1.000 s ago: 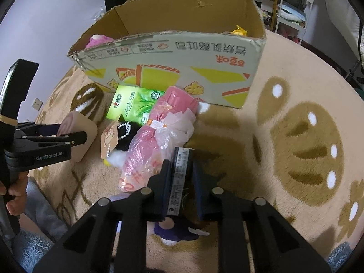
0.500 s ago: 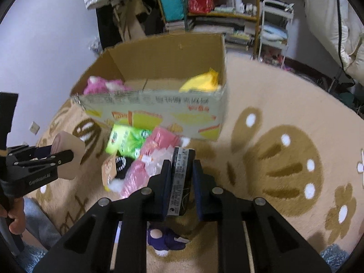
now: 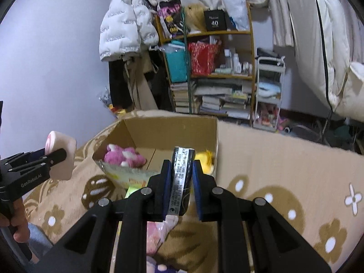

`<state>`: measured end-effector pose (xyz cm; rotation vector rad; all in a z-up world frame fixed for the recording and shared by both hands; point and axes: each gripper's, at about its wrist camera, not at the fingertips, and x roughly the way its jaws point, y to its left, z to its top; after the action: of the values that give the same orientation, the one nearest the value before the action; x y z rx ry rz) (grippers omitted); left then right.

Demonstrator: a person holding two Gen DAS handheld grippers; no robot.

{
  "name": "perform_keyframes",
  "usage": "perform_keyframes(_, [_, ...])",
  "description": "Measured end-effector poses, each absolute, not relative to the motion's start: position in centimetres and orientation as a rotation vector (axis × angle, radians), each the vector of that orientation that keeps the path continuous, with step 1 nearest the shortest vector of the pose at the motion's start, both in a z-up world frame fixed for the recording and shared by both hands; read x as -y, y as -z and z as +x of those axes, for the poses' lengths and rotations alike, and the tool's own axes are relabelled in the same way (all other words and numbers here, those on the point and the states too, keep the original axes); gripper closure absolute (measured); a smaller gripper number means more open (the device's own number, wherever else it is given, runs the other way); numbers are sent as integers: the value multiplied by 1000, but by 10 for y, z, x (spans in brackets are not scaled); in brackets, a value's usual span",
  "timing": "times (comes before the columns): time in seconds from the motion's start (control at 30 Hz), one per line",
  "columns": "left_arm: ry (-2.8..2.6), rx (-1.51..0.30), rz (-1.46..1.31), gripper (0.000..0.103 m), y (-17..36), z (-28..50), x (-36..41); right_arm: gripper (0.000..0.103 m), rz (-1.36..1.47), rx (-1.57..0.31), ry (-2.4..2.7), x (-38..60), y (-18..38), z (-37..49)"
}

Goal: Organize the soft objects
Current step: 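Carry swirl cushion and black mask pack over the box with both tools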

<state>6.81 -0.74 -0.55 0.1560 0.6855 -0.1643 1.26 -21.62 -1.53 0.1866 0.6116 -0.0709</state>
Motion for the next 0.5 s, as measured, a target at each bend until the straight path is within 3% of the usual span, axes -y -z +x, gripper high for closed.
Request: perform_keyframes(0.5, [195,-597,208,65,-18,96,40,84,120,-517,95,216,-3,47])
